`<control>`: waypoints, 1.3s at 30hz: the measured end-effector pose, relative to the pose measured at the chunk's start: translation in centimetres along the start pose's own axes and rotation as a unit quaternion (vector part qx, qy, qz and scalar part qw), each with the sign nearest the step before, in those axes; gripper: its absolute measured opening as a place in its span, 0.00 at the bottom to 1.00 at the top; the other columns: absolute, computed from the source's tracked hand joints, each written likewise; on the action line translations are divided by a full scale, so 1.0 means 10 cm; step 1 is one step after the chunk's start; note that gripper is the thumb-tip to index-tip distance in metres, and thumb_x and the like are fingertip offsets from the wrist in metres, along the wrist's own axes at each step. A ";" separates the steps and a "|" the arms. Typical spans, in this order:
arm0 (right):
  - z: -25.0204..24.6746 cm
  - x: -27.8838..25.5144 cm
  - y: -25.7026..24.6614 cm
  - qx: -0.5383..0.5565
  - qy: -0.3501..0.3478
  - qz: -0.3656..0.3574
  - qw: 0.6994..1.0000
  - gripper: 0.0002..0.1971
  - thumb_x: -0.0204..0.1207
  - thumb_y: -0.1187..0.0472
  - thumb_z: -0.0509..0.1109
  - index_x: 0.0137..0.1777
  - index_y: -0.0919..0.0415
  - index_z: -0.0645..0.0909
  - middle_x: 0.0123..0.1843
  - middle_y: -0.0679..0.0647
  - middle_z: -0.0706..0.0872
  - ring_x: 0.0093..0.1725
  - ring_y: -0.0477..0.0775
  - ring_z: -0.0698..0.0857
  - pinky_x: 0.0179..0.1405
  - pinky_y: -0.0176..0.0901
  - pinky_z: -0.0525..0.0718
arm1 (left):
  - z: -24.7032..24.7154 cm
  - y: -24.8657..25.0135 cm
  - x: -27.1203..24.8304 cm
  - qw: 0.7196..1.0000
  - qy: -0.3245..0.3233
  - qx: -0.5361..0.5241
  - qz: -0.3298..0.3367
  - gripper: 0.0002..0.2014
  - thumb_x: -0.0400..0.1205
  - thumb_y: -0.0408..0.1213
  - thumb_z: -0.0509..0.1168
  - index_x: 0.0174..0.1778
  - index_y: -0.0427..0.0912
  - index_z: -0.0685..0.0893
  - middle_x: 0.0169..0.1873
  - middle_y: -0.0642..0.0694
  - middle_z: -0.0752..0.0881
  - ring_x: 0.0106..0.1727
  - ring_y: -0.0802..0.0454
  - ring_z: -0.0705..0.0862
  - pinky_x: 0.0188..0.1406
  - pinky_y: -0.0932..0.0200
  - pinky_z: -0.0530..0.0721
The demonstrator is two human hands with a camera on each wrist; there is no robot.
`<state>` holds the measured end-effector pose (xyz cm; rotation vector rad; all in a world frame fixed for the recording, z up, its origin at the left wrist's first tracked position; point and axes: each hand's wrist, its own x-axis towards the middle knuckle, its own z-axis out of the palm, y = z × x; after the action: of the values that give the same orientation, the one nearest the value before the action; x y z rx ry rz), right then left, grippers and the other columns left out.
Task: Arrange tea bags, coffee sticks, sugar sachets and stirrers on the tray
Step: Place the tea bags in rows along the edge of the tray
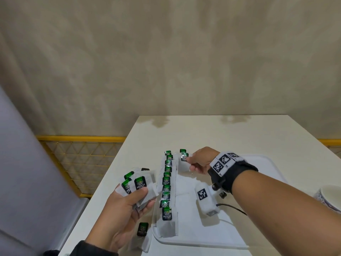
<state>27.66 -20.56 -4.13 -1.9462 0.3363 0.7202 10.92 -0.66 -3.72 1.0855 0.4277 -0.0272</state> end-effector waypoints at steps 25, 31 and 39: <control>0.07 0.21 0.11 -0.167 0.082 -0.100 0.977 0.14 0.73 0.51 0.74 0.32 0.57 0.77 0.25 0.50 0.86 0.32 0.52 0.86 0.35 0.40 0.86 | 0.06 0.01 0.00 0.998 -0.042 -0.022 -0.033 0.12 0.79 0.17 0.58 0.57 0.26 0.78 0.50 0.24 0.88 0.43 0.31 0.90 0.33 0.46 0.91; 0.17 -0.48 0.03 0.007 -0.099 -0.229 0.968 0.08 0.77 0.58 0.73 0.41 0.59 0.79 0.34 0.54 0.86 0.30 0.50 0.83 0.26 0.36 0.75 | 0.07 -0.04 0.01 0.998 -0.059 -0.013 0.017 0.21 0.79 0.16 0.60 0.64 0.38 0.80 0.52 0.35 0.90 0.48 0.37 0.91 0.35 0.51 0.91; 0.32 -0.91 0.11 -0.053 -0.192 -0.252 0.947 0.15 0.69 0.55 0.81 0.42 0.59 0.77 0.35 0.54 0.89 0.32 0.51 0.88 0.28 0.37 0.76 | 0.20 -0.06 -0.07 0.990 -0.103 0.032 0.088 0.20 0.78 0.17 0.61 0.62 0.39 0.83 0.52 0.36 0.91 0.53 0.38 0.90 0.44 0.52 0.91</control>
<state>18.87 -18.90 -0.42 -1.8282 -0.4354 0.7596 10.79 -2.80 -3.24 1.1670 0.1447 0.0032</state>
